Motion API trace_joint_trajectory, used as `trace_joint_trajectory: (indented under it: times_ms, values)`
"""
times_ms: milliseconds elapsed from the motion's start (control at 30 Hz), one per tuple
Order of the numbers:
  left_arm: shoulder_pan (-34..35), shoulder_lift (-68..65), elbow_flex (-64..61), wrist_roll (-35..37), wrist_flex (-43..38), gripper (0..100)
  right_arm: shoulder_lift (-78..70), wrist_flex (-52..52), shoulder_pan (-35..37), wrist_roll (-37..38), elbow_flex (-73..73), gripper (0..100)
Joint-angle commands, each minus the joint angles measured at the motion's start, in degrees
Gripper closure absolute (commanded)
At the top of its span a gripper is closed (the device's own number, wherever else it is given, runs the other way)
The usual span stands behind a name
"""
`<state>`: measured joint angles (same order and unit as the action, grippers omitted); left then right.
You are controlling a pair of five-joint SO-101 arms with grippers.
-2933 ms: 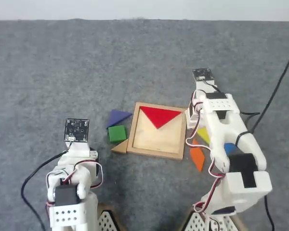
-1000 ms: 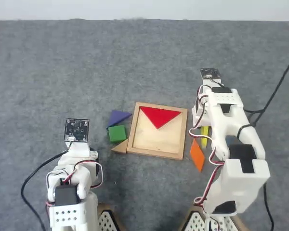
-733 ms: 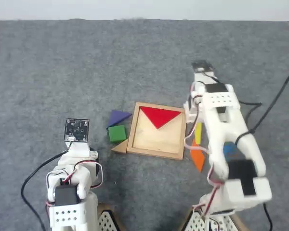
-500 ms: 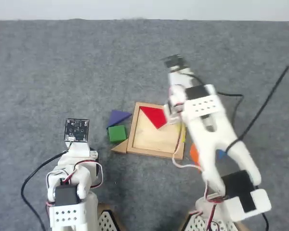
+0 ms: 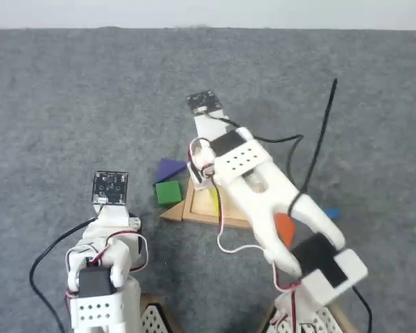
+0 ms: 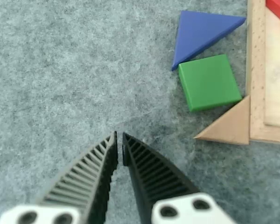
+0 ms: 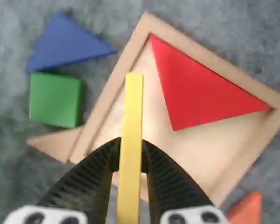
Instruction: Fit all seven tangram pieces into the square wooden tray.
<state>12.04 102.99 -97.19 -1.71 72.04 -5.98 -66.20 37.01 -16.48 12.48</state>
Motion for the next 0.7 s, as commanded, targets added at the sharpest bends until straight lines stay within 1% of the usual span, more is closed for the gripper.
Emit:
trace_joint_trajectory:
  times_ms: [0, 167, 300, 533, 667]
  values:
    - [0.1, 1.1, 0.7, 1.0, 0.2, 98, -0.7, 2.2, 0.2, -8.3, -4.7, 99.0]
    - [0.1, 1.1, 0.7, 1.0, 0.2, 98, -2.8, 5.8, 0.5, -18.1, -4.5, 98.9]
    - [0.1, 1.1, 0.7, 1.0, 0.2, 98, -4.6, 8.6, 0.1, -22.6, -4.5, 98.9]
    - [0.1, 1.1, 0.7, 1.0, 0.2, 98, -10.0, 15.0, 0.5, -24.0, -4.6, 98.9]
    - [0.1, 1.1, 0.7, 1.0, 0.2, 98, -11.8, 15.4, 0.5, -23.3, -4.7, 98.8]
